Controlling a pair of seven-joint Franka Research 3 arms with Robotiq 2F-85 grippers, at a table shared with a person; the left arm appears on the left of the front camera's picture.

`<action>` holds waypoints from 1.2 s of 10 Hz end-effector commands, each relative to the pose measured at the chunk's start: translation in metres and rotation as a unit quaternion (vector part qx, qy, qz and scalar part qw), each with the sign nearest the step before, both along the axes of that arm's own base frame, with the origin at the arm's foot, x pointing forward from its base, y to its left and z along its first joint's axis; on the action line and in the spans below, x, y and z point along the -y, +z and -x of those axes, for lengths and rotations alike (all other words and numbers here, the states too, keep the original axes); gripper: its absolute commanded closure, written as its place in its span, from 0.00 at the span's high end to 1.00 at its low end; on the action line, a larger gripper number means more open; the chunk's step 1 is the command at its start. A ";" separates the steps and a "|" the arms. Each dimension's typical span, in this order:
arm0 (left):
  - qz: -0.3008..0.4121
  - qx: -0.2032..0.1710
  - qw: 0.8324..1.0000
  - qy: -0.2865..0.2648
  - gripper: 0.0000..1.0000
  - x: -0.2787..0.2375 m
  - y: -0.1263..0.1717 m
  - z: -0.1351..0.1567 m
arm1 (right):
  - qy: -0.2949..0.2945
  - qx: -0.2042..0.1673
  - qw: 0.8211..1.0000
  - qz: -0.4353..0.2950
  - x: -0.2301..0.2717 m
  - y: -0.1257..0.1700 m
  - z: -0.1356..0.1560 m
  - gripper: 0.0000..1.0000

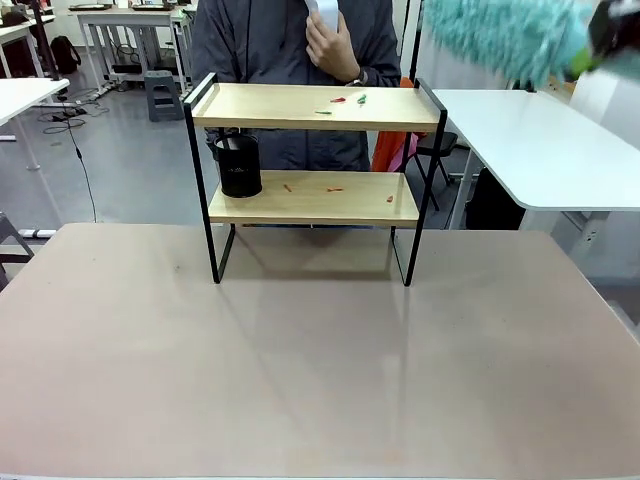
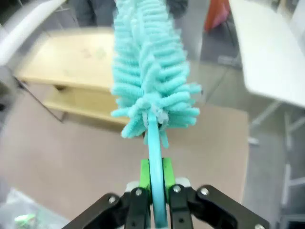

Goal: Clean the shelf.
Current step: Clean the specific tier of the Shelf with the Duster once objects are removed.

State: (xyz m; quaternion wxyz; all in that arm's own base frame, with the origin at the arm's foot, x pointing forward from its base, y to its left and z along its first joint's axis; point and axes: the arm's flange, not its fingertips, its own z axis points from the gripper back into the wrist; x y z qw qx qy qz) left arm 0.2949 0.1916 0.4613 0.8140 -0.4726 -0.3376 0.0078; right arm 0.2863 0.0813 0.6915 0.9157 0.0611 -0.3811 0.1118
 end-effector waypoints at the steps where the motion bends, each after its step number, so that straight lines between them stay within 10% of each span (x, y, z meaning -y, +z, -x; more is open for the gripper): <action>1: 0.003 0.015 1.000 -0.002 1.00 0.001 0.000 -0.001 | 0.016 0.019 0.999 -0.022 0.013 0.024 -0.004 0.13; 7: 0.003 0.015 1.000 -0.002 1.00 0.001 0.000 -0.001 | 0.052 -0.011 0.998 0.018 -0.035 0.017 -0.034 0.13; 12: 0.003 0.015 1.000 -0.002 1.00 0.001 0.000 -0.001 | -0.031 -0.019 0.997 0.068 -0.093 0.000 -0.073 0.13</action>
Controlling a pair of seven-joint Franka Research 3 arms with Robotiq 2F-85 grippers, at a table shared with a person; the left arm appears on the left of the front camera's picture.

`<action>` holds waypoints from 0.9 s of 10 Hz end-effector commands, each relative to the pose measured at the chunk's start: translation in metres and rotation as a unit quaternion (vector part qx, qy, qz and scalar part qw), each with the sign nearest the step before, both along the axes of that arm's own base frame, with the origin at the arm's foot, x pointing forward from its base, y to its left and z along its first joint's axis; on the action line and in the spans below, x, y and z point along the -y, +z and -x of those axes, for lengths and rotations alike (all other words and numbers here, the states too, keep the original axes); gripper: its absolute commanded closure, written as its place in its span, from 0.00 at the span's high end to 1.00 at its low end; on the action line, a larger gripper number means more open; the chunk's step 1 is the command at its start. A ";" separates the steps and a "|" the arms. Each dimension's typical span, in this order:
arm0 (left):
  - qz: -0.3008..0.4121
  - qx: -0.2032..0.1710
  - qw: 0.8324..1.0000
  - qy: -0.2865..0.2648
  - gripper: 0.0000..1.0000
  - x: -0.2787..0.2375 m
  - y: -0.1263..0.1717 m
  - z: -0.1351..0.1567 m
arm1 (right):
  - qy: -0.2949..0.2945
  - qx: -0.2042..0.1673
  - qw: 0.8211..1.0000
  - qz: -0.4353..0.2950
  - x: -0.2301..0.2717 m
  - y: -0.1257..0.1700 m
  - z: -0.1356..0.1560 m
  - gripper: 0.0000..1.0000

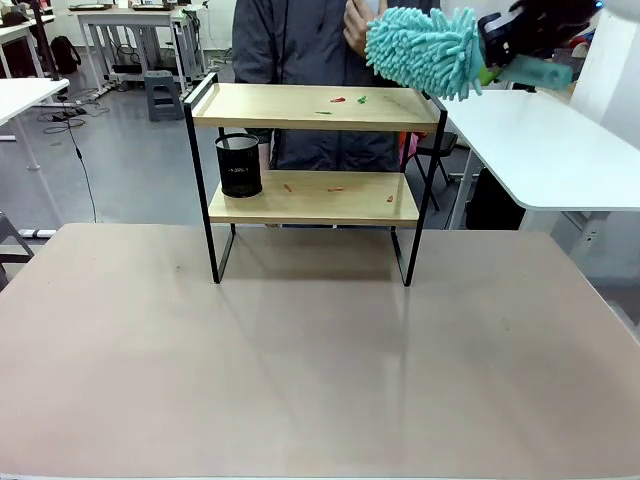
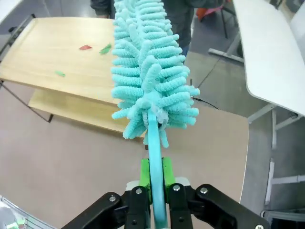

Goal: Clean the shelf.
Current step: Clean the specific tier of the Shelf with the Duster once objects are removed.

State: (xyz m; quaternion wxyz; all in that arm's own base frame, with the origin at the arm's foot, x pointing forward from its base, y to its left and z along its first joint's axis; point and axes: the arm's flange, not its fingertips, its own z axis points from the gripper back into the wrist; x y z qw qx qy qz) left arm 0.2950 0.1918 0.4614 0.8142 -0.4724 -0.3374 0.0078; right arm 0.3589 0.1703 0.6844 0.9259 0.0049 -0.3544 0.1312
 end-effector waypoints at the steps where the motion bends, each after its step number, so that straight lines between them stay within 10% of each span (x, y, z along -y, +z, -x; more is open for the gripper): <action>1: 0.004 0.016 1.000 -0.002 1.00 0.001 0.000 0.000 | -0.024 -0.005 1.000 0.010 -0.010 0.001 -0.004 0.13; 7: 0.004 0.016 1.000 -0.002 1.00 0.001 0.000 0.000 | 0.112 -0.082 0.988 -0.063 -0.012 -0.011 -0.007 0.13; 9: 0.004 0.016 1.000 -0.002 1.00 0.001 0.000 0.000 | 0.263 -0.128 0.949 -0.120 -0.004 -0.008 0.002 0.13</action>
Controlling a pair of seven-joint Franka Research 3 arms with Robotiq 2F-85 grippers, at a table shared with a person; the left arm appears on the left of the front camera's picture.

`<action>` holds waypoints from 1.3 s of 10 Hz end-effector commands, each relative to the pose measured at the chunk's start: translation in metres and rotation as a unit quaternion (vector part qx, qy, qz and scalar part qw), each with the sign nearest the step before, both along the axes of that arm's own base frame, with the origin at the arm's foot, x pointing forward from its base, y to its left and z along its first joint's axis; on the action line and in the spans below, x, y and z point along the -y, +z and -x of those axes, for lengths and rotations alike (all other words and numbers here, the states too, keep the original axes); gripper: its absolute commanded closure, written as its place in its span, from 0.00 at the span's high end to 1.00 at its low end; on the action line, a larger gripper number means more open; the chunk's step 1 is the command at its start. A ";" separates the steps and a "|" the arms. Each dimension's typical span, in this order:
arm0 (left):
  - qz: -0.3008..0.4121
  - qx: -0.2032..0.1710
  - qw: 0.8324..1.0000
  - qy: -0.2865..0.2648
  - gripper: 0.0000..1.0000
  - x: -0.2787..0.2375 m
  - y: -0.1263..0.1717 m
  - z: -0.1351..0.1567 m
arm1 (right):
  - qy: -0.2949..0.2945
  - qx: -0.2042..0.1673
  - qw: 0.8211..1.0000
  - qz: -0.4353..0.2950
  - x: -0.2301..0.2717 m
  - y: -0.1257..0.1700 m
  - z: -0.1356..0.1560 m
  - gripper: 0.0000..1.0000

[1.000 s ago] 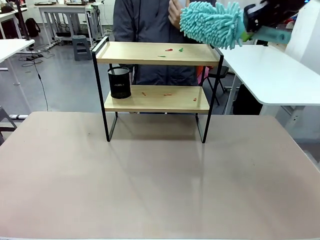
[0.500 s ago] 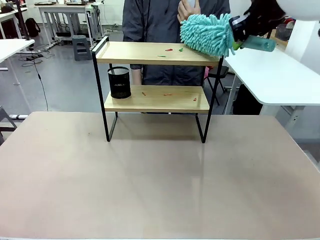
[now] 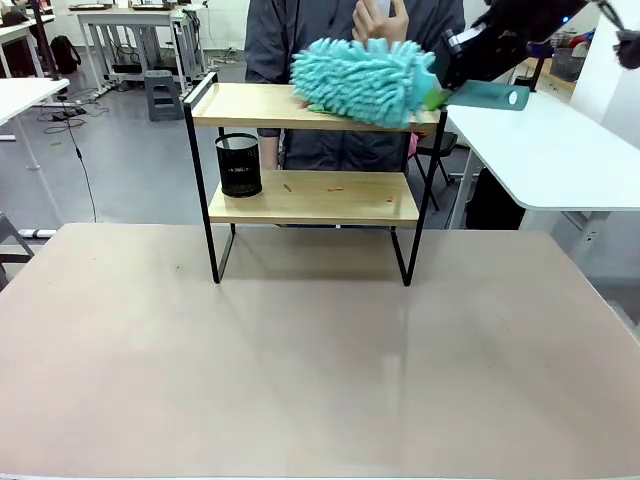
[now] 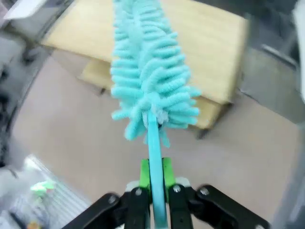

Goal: Clean the shelf.
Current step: Clean the specific tier of the Shelf with the Duster once objects are removed.

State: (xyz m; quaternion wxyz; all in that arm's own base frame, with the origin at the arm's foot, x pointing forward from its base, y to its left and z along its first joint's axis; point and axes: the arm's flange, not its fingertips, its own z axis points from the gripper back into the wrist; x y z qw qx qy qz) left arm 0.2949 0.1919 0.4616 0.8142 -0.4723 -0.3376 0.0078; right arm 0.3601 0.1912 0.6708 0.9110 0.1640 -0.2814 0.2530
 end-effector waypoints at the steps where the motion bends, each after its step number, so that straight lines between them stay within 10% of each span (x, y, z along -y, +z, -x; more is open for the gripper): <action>1: 0.004 0.015 1.000 -0.002 1.00 0.001 -0.001 -0.001 | 0.188 -0.053 0.980 -0.034 0.024 0.007 0.011 0.13; 8: 0.004 0.015 1.000 -0.002 1.00 0.001 -0.001 -0.001 | 0.234 -0.054 0.966 -0.092 0.056 0.002 0.023 0.13; 13: 0.004 0.015 1.000 -0.002 1.00 0.001 -0.001 -0.001 | 0.038 -0.048 0.983 -0.175 0.219 -0.028 0.138 0.13</action>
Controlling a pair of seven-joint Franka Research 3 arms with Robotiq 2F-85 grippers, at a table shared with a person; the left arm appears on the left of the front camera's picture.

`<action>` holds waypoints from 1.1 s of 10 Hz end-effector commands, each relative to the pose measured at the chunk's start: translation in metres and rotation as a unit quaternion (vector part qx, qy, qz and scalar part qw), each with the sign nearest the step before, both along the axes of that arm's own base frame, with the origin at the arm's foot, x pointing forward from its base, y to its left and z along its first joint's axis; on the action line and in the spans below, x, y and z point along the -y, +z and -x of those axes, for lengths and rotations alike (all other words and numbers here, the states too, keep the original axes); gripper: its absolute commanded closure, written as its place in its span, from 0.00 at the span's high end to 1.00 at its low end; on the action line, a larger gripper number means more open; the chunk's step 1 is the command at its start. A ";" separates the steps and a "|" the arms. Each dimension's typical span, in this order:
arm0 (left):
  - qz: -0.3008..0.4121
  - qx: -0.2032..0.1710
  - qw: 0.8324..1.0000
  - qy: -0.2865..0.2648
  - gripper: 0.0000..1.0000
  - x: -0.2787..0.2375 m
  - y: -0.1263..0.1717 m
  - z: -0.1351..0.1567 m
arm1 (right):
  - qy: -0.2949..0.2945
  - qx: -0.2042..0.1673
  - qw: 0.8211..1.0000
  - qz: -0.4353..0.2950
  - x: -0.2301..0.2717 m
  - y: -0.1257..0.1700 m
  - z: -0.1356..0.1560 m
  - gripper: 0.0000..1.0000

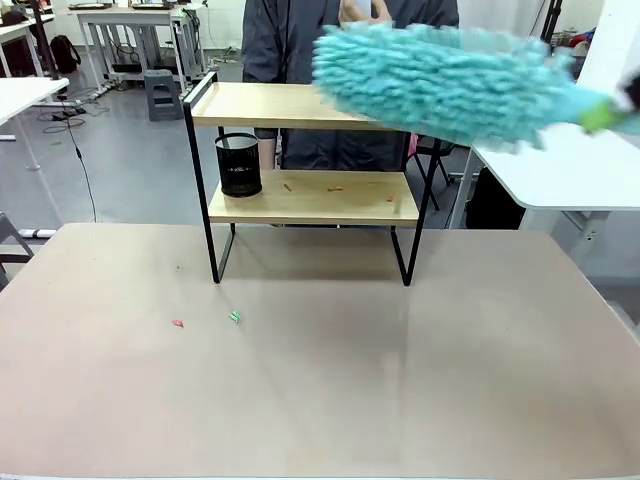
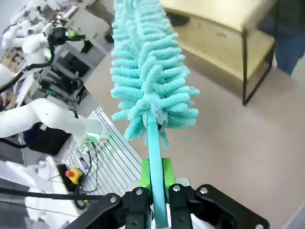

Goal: Clean the shelf.
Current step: Clean the specific tier of the Shelf with the Duster once objects are removed.

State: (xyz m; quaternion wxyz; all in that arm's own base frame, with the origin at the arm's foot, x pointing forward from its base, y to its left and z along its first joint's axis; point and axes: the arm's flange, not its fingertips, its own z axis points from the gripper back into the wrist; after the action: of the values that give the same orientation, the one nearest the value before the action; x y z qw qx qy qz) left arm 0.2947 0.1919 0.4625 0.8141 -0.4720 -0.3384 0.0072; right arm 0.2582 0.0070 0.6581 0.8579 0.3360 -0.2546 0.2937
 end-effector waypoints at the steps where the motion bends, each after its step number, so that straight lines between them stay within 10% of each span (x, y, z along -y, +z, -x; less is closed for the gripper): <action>1: 0.004 0.015 1.000 -0.002 1.00 0.001 -0.001 -0.001 | -0.129 -0.026 0.991 -0.039 0.066 -0.031 0.069 0.13; 5: 0.004 0.015 1.000 -0.002 1.00 0.001 -0.001 -0.001 | -0.259 -0.124 0.958 0.028 0.093 -0.092 0.089 0.13; 6: 0.004 0.015 1.000 -0.002 1.00 0.001 -0.001 -0.001 | -0.230 -0.074 0.970 -0.006 0.109 -0.072 0.110 0.13; 11: 0.004 0.015 1.000 -0.002 1.00 0.001 -0.001 -0.001 | -0.230 -0.074 0.970 -0.006 0.109 -0.072 0.110 0.13</action>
State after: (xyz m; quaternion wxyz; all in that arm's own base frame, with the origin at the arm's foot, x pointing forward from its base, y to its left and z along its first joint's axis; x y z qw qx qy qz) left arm 0.2948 0.1920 0.4619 0.8143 -0.4721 -0.3377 0.0077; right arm 0.1491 -0.1010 0.5837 0.9227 0.2835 -0.2540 0.0614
